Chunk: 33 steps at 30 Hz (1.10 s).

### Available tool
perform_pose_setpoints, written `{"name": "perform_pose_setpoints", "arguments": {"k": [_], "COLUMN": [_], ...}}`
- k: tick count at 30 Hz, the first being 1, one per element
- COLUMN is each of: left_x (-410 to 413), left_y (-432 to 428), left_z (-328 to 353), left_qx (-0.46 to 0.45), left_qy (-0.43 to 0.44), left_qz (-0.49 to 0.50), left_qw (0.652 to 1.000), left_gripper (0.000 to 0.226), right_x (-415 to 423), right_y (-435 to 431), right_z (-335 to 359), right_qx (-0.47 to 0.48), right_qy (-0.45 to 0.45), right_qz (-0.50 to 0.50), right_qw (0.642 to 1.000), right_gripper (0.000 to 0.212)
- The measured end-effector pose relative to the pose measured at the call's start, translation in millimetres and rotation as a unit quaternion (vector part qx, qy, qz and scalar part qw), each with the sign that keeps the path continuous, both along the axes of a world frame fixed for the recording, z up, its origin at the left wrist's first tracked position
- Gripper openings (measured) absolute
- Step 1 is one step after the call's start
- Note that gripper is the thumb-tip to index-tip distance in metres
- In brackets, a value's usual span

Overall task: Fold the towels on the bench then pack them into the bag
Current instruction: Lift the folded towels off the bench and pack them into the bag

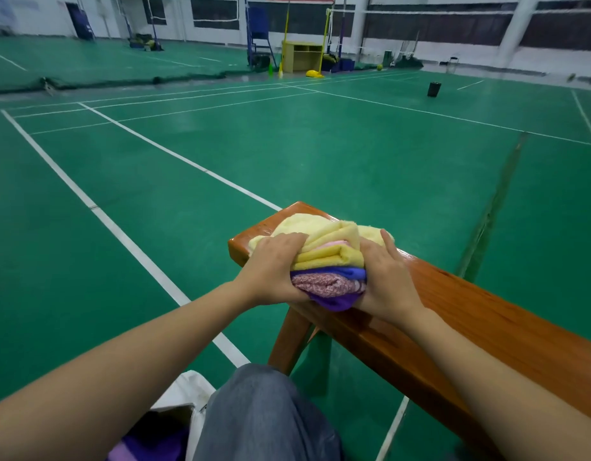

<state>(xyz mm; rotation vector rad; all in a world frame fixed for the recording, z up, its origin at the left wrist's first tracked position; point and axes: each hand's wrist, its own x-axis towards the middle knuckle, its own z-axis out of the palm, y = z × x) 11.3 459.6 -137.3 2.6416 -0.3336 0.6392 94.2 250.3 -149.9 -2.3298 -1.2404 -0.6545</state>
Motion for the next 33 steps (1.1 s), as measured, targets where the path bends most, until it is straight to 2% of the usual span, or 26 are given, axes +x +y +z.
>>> {"name": "perform_pose_setpoints", "arguments": {"k": [3,5,7,10,12,16,19,24,28,33], "left_x": [-0.8,1.3,4.4,4.7,4.2,6.4,7.3,-3.2,-28.5,-66.2], "left_y": [-2.2,-3.6,-3.7,1.1,7.2,13.2,9.6,16.1,31.9,66.2], "left_z": [-10.8,-11.4,-9.8,-7.8,-8.8,-11.1,-10.4,2.1,22.0,32.9], "left_qx": [0.043,0.048,0.038,0.028,0.01,-0.043,-0.068,-0.122,-0.161,-0.192], "left_qy": [-0.012,-0.025,-0.039,-0.059,-0.052,-0.023,-0.027,-0.045,-0.054,-0.026], "left_qz": [0.014,0.026,0.033,0.036,0.032,0.02,0.018,0.006,0.01,0.047], "left_qw": [0.999,0.998,0.998,0.997,0.998,0.999,0.997,0.992,0.985,0.98], "left_gripper": [0.107,0.114,0.107,0.081,0.071,0.071,0.074,0.07,0.061,0.062], "right_x": [1.0,0.5,0.0,-3.1,-3.5,4.3,5.5,-4.1,-22.7,-52.5], "right_y": [1.3,4.9,7.8,8.7,7.6,6.4,10.2,24.4,45.0,82.7], "right_z": [3.9,7.8,10.7,10.9,6.6,-1.9,0.8,27.1,49.0,69.5], "right_qx": [0.02,0.028,0.033,0.043,0.039,0.0,0.012,0.055,0.062,0.034], "right_qy": [0.019,0.025,0.039,0.066,0.05,0.058,0.093,0.103,0.065,0.063], "right_qz": [0.005,0.005,0.004,0.018,0.041,0.055,0.041,0.074,0.085,0.084], "right_qw": [1.0,0.999,0.999,0.997,0.997,0.997,0.995,0.99,0.992,0.994], "right_gripper": [0.067,0.065,0.066,0.074,0.081,0.097,0.089,0.071,0.06,0.061]}}
